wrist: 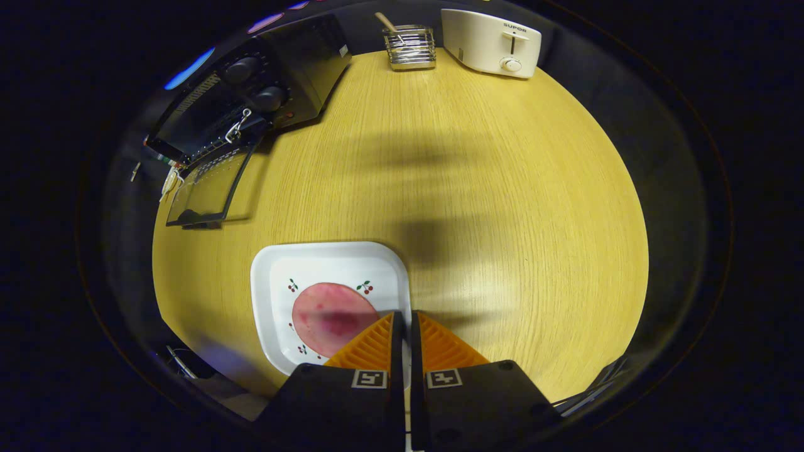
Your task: Open the toaster oven, put the food inside, and close the toaster oven door.
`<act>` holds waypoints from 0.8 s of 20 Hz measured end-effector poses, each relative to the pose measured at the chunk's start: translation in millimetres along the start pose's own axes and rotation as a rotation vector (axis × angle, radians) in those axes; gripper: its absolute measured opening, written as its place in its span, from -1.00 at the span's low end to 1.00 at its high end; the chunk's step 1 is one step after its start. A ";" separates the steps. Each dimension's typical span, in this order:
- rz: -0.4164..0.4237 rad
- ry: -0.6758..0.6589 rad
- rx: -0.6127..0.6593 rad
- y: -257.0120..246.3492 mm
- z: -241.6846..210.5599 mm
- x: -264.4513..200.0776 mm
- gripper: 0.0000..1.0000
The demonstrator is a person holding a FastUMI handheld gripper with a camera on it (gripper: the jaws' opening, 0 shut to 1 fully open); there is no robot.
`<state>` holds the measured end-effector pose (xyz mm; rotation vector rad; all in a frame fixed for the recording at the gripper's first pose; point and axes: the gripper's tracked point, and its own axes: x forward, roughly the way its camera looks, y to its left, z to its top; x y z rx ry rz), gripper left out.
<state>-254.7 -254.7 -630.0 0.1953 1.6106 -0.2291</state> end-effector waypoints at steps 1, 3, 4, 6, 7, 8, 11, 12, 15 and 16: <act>0.014 0.015 -0.010 0.3 0.3 0.3 -0.83; 0.039 0.043 -0.013 0.0 -0.3 1.5 -0.83; 0.057 0.057 -0.002 0.4 0.9 1.7 -0.83; 0.114 0.093 0.021 1.8 -0.4 2.6 -0.83; 0.157 0.119 0.044 3.3 -1.8 3.0 -0.84; 0.193 0.140 0.073 4.2 -2.3 2.4 -0.90; 0.283 0.190 0.158 6.9 -4.5 1.0 -0.90; 0.311 0.205 0.184 8.0 -6.0 0.8 -0.90; 0.355 0.216 0.200 8.3 -6.4 -0.7 -0.90; 0.367 0.222 0.201 9.4 -8.7 -1.4 -0.90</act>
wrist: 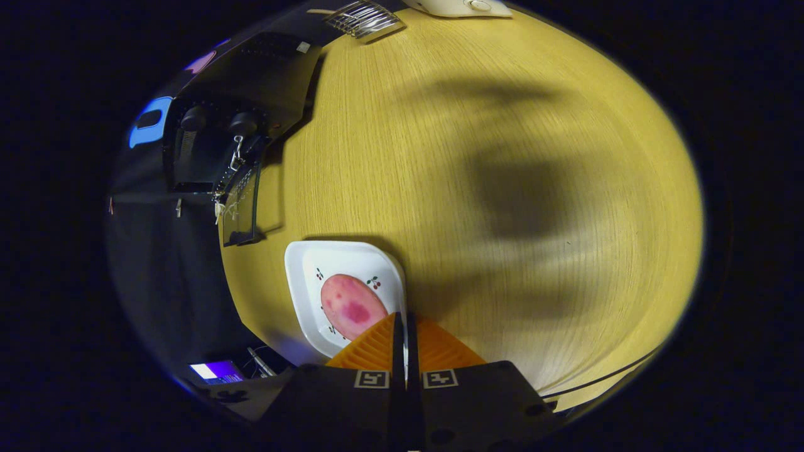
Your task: Open the toaster oven, put the food inside, and close the toaster oven door.
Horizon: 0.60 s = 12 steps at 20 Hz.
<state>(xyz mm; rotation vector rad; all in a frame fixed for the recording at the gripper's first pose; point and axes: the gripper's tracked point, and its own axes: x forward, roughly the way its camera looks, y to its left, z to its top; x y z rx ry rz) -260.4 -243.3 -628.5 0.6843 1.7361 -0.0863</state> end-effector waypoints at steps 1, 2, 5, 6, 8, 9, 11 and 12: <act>0.019 0.003 0.009 1.9 -1.7 1.2 -0.90; 0.053 0.005 0.032 5.5 -4.2 0.4 -0.90; 0.143 -0.032 0.123 17.0 -12.3 -7.5 -0.90; 0.156 -0.056 0.149 17.8 -13.0 -11.5 -0.90; 0.187 -0.107 0.188 26.6 -19.0 -24.8 -0.90; 0.205 -0.134 0.207 31.0 -23.6 -33.5 -0.90; 0.229 -0.191 0.254 43.9 -30.4 -43.3 -0.90; 0.239 -0.218 0.279 51.1 -34.3 -48.1 -0.90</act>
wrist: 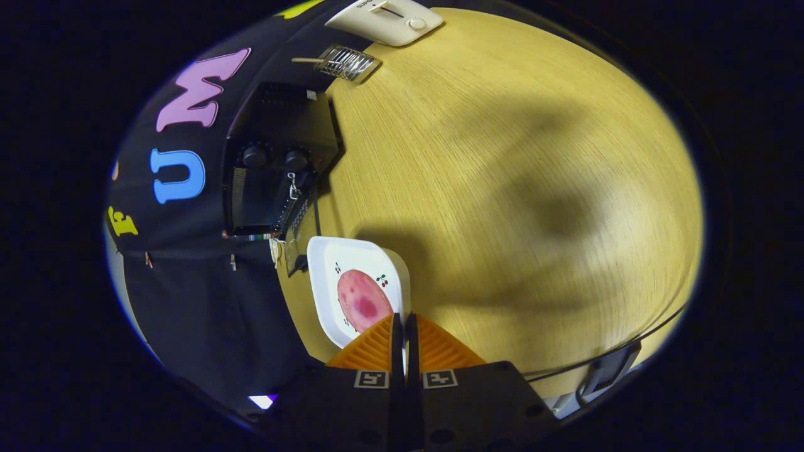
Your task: Open the toaster oven, put the food inside, and close the toaster oven door.
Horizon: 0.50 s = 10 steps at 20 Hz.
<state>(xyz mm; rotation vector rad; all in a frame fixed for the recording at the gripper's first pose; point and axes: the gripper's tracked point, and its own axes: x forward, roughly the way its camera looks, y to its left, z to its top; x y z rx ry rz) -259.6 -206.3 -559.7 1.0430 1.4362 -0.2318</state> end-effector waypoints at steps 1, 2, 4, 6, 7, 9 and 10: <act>0.015 -0.031 0.024 10.7 -6.2 -2.6 -0.90; 0.029 -0.055 0.042 22.0 -12.3 -3.6 -0.90; 0.065 -0.111 0.096 49.5 -24.4 0.7 -0.90; 0.108 -0.165 0.130 82.7 -34.0 12.8 -0.90; 0.122 -0.194 0.151 98.8 -37.7 19.2 -0.90; 0.141 -0.261 0.242 125.0 -36.4 41.6 -0.90; 0.148 -0.287 0.301 134.7 -31.3 54.6 -0.90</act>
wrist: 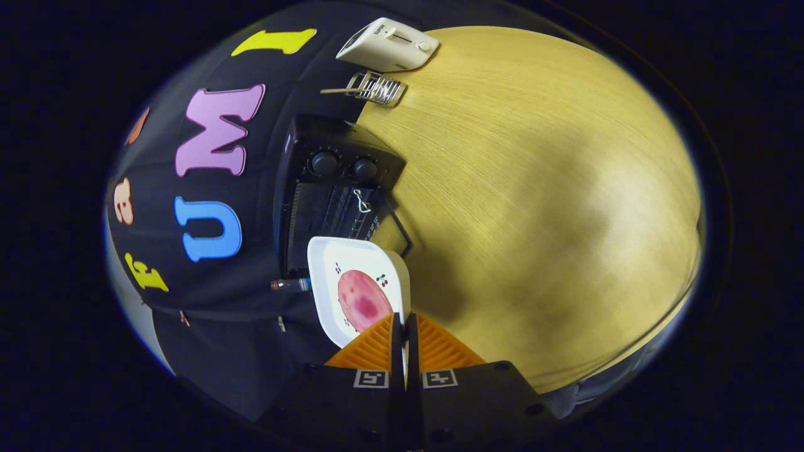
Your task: Open the toaster oven, put the food inside, and close the toaster oven door.
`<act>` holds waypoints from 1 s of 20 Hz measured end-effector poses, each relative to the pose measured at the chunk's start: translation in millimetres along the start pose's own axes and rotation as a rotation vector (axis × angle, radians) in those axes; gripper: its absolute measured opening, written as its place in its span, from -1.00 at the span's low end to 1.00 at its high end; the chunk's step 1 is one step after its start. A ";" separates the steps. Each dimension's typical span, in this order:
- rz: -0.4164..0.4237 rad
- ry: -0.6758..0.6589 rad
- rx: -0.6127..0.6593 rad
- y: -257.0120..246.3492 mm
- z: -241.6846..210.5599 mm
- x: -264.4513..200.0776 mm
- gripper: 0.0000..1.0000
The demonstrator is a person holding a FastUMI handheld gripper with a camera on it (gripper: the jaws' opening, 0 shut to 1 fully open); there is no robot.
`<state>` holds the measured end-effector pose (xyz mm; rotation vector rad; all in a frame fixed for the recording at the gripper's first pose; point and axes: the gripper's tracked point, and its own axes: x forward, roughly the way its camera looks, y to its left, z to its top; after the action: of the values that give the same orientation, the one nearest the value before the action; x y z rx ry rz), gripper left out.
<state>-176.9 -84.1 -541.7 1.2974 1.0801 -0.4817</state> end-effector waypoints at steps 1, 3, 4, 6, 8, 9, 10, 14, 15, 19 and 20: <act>-0.002 -0.026 0.040 6.5 -4.1 13.9 -0.90; -0.010 -0.054 0.076 21.1 -13.3 40.9 -0.90; -0.010 -0.059 0.094 31.2 -18.4 55.8 -0.90; -0.001 -0.069 0.144 48.3 -19.1 78.7 -0.90; -0.005 -0.100 0.222 63.5 -13.8 101.2 -0.90; -0.009 -0.127 0.251 70.3 -8.2 113.3 -0.90; -0.010 -0.155 0.270 76.1 -1.0 123.2 -0.90; -0.009 -0.195 0.345 96.9 12.7 157.2 -0.90; -0.013 -0.204 0.367 100.0 14.3 165.5 -0.90; -0.020 -0.230 0.478 113.4 19.7 199.5 -0.90; -0.010 -0.238 0.492 118.8 22.6 206.6 -0.90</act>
<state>22.9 -18.1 -655.9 1.6115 0.7926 -0.9254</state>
